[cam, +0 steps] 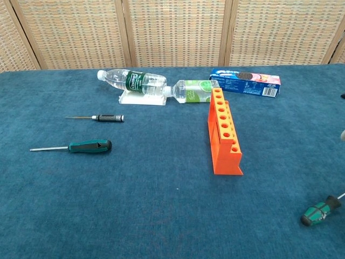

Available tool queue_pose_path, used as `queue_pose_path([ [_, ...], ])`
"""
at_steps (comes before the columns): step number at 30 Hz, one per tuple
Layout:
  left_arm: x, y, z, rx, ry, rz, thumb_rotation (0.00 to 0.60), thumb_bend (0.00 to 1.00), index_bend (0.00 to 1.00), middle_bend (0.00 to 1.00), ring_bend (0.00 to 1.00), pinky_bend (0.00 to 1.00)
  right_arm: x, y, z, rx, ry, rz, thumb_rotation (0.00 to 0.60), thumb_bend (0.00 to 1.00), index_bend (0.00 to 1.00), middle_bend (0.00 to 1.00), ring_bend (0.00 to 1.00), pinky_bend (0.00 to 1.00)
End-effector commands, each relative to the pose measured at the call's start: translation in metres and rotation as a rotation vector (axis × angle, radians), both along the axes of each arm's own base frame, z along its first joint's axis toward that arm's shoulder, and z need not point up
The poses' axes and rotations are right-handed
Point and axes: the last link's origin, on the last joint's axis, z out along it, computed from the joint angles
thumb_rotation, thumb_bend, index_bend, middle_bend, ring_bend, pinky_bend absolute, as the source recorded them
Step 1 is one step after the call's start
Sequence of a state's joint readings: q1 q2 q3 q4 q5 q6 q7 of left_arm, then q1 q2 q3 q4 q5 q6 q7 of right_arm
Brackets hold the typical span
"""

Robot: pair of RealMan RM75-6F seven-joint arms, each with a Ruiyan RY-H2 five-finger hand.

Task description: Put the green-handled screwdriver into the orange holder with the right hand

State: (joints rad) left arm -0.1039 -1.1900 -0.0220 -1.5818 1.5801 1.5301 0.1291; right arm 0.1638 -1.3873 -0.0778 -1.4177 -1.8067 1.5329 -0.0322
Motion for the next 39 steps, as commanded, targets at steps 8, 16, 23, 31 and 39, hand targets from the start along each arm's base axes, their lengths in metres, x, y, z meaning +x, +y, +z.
queue_pose_path([
  [8,0.0,0.0,0.0,0.0,-0.004,-0.002,0.6,0.0,0.0,0.0,0.0,0.0,0.013,0.008,-0.025,0.104,0.015,0.023,0.6,0.21,0.32,0.0,0.0,0.0],
  [16,0.0,0.001,0.001,0.001,-0.005,-0.002,0.6,0.0,0.0,0.0,0.0,0.0,0.015,-0.001,-0.029,0.104,-0.006,0.005,0.6,0.21,0.32,0.0,0.0,0.0],
  [23,0.0,0.001,0.0,0.001,-0.002,-0.006,0.6,0.0,0.0,0.0,0.0,0.0,0.017,-0.004,-0.027,0.095,-0.015,0.0,0.6,0.21,0.32,0.0,0.0,0.0],
  [31,0.001,0.001,0.0,0.0,-0.003,-0.008,0.6,0.0,0.0,0.0,0.0,0.0,0.019,-0.005,-0.031,0.105,-0.014,-0.001,0.6,0.21,0.35,0.0,0.0,0.0],
  [39,0.001,0.001,0.001,0.001,-0.005,-0.007,0.6,0.0,0.0,0.0,0.0,0.0,0.015,-0.013,-0.042,0.134,0.002,-0.029,0.6,0.22,0.36,0.0,0.0,0.0],
])
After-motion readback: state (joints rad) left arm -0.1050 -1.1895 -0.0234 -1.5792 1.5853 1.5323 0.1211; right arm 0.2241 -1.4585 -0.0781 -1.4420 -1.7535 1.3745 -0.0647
